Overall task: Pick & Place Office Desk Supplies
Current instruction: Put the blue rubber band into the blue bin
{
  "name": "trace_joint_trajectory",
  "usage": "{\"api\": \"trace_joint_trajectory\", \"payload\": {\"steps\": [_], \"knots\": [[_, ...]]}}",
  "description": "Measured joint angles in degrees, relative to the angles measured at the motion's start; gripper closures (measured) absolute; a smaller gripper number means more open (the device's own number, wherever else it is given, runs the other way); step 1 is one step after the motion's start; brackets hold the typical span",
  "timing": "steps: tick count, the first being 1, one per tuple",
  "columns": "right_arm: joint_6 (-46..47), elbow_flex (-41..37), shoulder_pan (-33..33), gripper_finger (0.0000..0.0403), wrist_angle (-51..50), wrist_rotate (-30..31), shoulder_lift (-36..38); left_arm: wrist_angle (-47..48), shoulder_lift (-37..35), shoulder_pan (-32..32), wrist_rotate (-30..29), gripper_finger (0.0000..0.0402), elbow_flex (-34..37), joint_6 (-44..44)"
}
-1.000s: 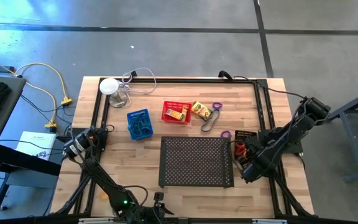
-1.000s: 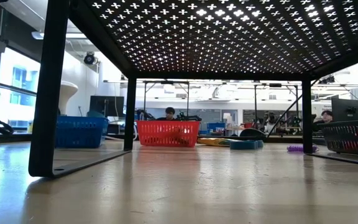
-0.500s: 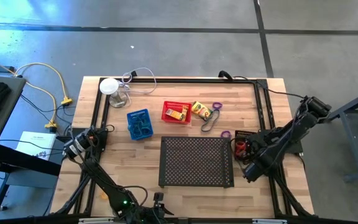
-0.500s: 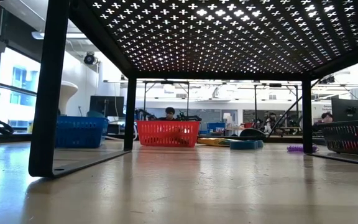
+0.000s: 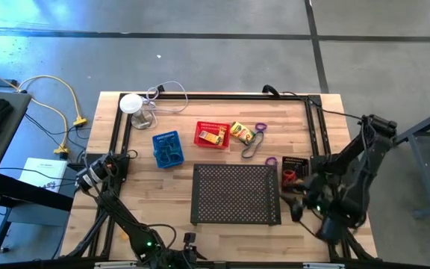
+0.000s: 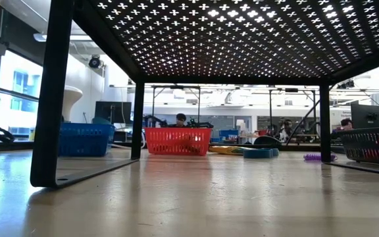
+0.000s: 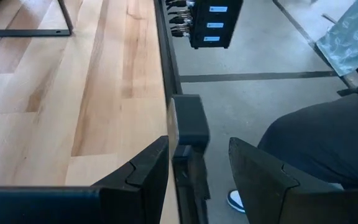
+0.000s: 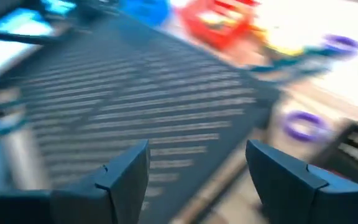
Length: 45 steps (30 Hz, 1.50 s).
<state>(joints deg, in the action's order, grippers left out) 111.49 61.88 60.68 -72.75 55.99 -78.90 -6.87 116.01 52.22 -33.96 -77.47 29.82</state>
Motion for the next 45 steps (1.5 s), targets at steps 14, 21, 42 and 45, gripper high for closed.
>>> {"api": "trace_joint_trajectory", "payload": {"steps": [14, 21, 42, 45], "knots": [[-25.51, -0.01, 7.39, 0.0147, 37.79, 20.92, -8.24, 7.15, -3.76, 8.41, 8.47, 0.0241, -0.16, -0.17], [-41.06, -0.03, 5.61, 0.0147, 53.08, 10.37, -11.84, 19.74, -3.89, 12.06, 5.89, 0.0241, -0.09, 19.55], [-53.27, -0.05, 3.29, 0.0147, 61.81, 3.58, -12.41, 32.49, -3.67, 19.3, 5.74, 0.0241, -0.03, 36.12], [-53.27, -0.05, 3.29, 0.0147, 61.81, 3.58, -12.41, 35.32, -3.67, 18.99, 4.36, 0.0241, 0.01, 37.94]]}}
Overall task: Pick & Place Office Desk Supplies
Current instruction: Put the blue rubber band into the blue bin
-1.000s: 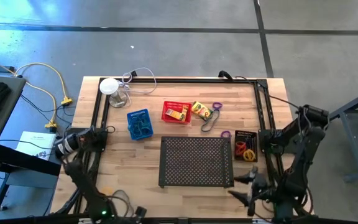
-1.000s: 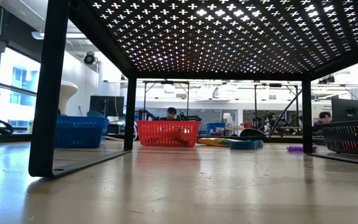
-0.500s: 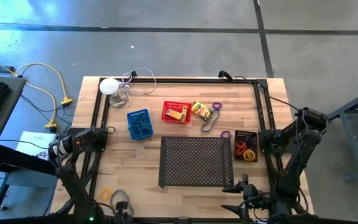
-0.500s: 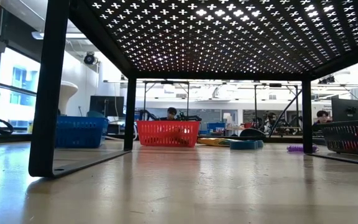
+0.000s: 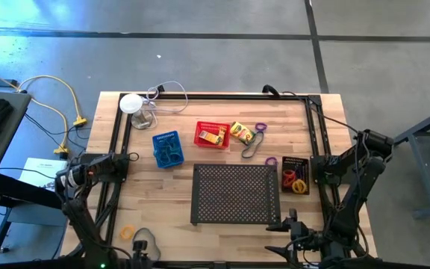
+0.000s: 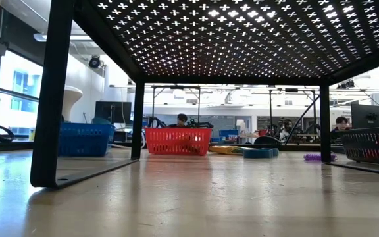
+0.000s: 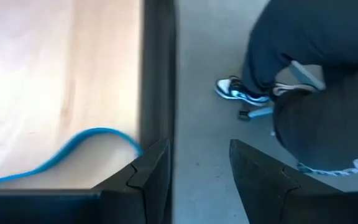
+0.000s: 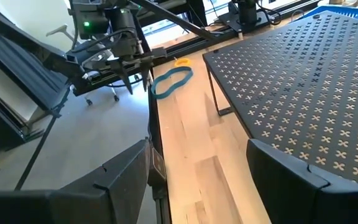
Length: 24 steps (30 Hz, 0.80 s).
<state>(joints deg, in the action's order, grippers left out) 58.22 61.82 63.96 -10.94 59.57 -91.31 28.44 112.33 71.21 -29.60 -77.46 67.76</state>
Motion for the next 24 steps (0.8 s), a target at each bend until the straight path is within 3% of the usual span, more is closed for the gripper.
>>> {"api": "trace_joint_trajectory", "payload": {"steps": [12, 24], "knots": [[-0.02, 0.0, 0.0, 0.0147, -0.13, 0.0, 0.0, 1.53, 0.02, 0.03, 1.12, 0.0241, 0.01, 4.17], [-0.02, 0.0, 0.0, 0.0147, -0.11, 0.2, 0.0, 1.56, 0.07, 0.01, 0.88, 0.0241, 0.01, -3.07]]}}
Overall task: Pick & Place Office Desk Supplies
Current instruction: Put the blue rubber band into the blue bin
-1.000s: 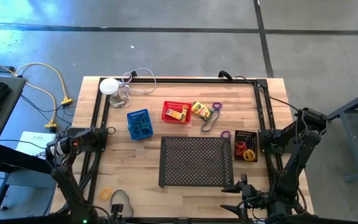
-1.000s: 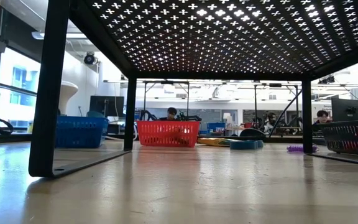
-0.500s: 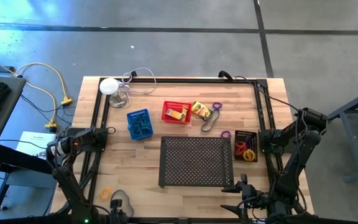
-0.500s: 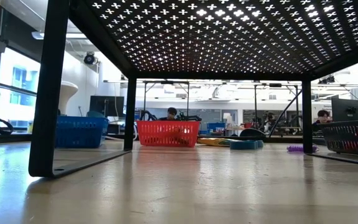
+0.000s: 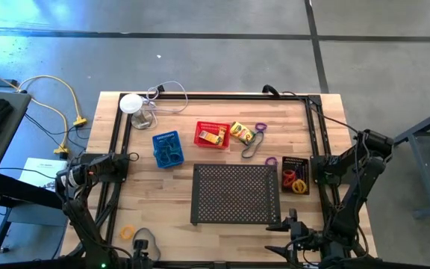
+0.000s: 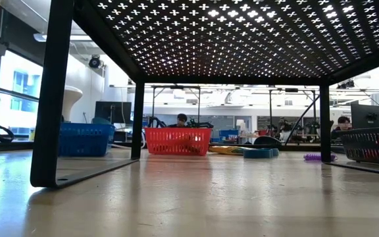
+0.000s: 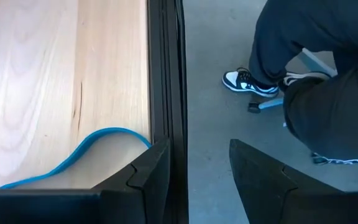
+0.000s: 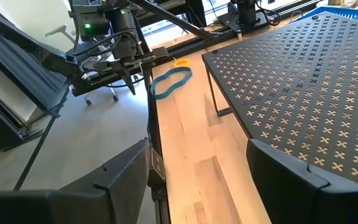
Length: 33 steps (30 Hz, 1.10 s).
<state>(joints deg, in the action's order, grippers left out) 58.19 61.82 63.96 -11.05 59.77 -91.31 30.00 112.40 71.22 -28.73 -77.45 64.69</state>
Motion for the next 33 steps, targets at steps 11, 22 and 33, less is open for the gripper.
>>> {"api": "trace_joint_trajectory", "payload": {"steps": [11, 22, 33], "knots": [[0.0, 0.0, 0.0, 0.0147, -0.91, 0.06, 0.0, -0.26, 3.79, 0.31, -0.27, 0.0241, -0.01, 1.46], [0.0, 0.0, 0.0, 0.0147, -1.07, 0.06, 0.0, 0.51, 3.91, 0.23, -0.16, 0.0241, -0.08, 1.41], [0.0, 0.0, -0.02, 0.0147, -1.18, 0.07, 0.0, -5.91, 3.89, -1.25, -0.06, 0.0241, 0.0, -3.45]]}}
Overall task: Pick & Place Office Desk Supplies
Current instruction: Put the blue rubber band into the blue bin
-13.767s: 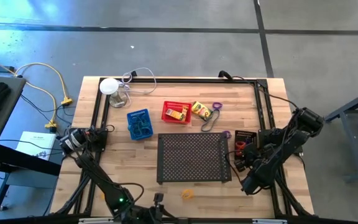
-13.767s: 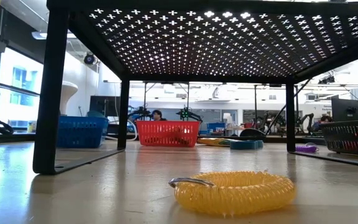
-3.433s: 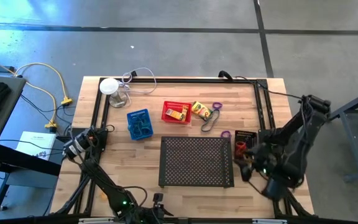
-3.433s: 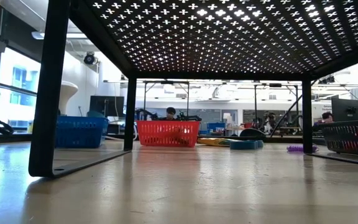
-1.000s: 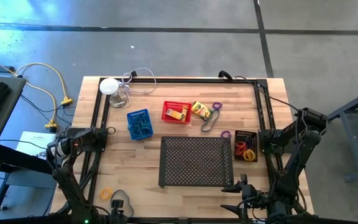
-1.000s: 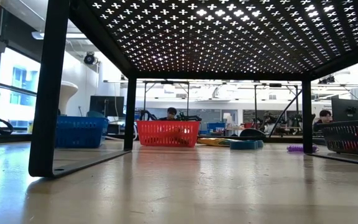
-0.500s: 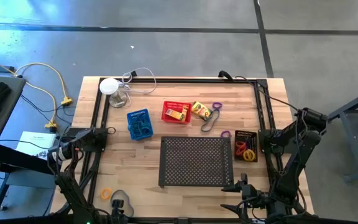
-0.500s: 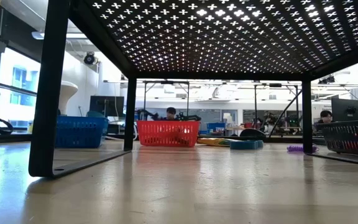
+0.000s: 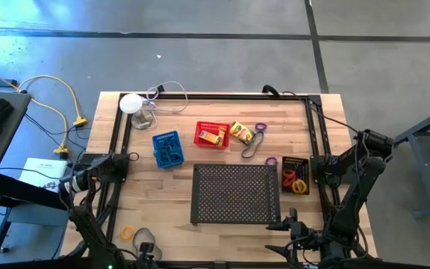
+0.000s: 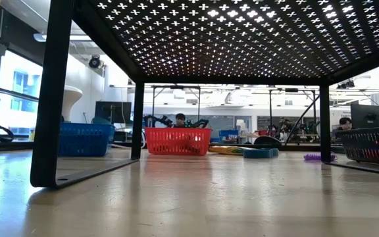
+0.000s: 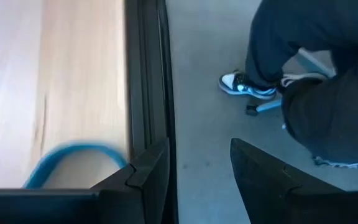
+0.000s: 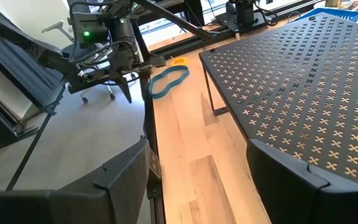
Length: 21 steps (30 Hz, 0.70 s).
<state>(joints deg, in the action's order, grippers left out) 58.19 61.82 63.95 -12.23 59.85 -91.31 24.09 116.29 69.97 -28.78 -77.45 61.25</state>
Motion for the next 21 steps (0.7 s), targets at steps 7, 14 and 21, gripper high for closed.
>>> {"api": "trace_joint_trajectory", "payload": {"steps": [7, 14, 21], "knots": [[0.0, 0.0, -0.01, 0.0147, -0.5, 0.01, -0.02, 1.05, -1.13, -0.17, -2.6, 0.0241, -0.01, -2.96], [0.0, 0.0, 0.0, 0.0147, -0.5, 0.01, -0.02, 6.89, -1.29, -0.13, -5.7, 0.0241, -0.02, -2.81], [0.0, 0.0, 0.02, 0.0147, -0.62, 0.01, -0.02, 12.88, -1.33, -0.11, -2.41, 0.0241, -0.02, 5.85]]}}
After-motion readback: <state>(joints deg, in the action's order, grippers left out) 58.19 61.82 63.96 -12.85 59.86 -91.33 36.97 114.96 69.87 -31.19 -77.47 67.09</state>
